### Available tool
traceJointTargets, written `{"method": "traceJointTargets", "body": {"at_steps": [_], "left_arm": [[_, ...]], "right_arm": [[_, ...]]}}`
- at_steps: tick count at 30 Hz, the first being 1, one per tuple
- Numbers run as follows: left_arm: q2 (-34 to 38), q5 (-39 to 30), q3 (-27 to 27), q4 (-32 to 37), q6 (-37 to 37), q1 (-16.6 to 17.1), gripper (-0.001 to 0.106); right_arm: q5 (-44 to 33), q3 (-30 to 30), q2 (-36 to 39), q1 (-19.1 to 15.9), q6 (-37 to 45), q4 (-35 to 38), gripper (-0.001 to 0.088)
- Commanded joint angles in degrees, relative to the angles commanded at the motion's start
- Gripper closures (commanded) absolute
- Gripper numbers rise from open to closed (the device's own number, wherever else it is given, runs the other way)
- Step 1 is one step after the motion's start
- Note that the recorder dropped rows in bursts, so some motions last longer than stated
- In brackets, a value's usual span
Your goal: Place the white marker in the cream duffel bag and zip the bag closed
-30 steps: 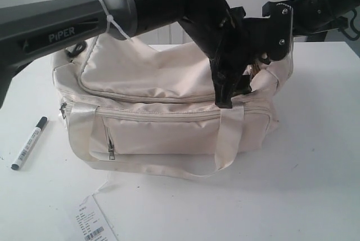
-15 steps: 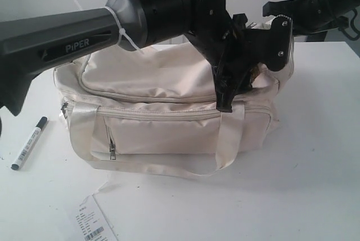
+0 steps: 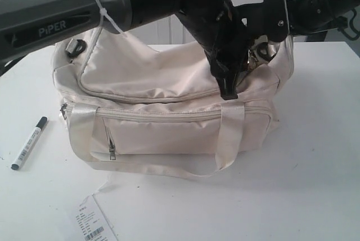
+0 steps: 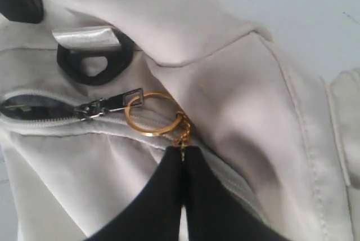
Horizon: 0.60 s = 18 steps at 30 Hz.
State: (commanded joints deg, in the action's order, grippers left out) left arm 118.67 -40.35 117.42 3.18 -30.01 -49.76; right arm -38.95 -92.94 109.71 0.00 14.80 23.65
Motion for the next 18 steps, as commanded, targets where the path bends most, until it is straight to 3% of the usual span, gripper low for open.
{"method": "traceJointTargets", "body": {"at_steps": [5, 18], "left_arm": [[0.00, -0.35, 0.00, 0.00, 10.11, 0.00, 0.105], [-1.94, -1.13, 0.00, 0.00, 13.77, 0.00, 0.105]], "right_arm": [[0.00, 0.00, 0.00, 0.00, 0.00, 0.00, 0.0868], [0.00, 0.00, 0.00, 0.00, 0.00, 0.00, 0.0868]]}}
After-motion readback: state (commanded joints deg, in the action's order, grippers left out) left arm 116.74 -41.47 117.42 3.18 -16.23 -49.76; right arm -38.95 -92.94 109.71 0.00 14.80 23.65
